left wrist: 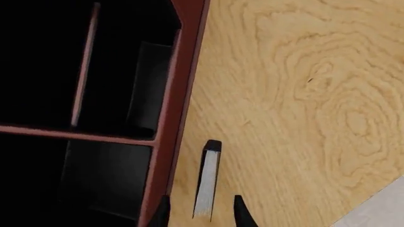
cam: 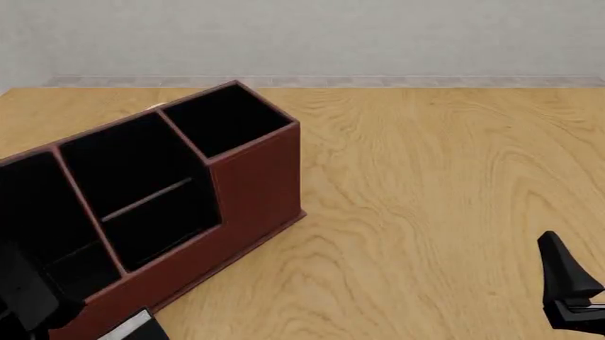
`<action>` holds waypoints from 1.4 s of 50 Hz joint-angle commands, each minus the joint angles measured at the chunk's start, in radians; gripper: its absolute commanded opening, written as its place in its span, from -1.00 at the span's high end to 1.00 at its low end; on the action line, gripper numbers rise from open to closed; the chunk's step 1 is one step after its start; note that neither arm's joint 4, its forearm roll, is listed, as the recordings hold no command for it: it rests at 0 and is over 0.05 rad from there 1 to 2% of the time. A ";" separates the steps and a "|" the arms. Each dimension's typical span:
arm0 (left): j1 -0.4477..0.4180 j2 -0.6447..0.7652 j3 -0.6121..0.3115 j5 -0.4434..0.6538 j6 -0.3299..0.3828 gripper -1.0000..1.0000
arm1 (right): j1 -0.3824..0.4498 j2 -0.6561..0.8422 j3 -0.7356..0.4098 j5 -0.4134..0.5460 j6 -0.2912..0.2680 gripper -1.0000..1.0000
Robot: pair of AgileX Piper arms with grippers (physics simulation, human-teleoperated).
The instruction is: Pick up the book and place it in the left compartment of the caddy.
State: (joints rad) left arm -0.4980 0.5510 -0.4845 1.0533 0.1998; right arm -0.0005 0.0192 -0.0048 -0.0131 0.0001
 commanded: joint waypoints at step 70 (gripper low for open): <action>-0.106 0.229 0.214 -0.342 -0.132 -1.00 | 0.000 -0.003 0.003 -0.001 0.000 -1.00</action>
State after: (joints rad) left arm -0.5978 0.7517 -0.2935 0.7541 0.0847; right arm -0.0005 0.0192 -0.0048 -0.0131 0.0001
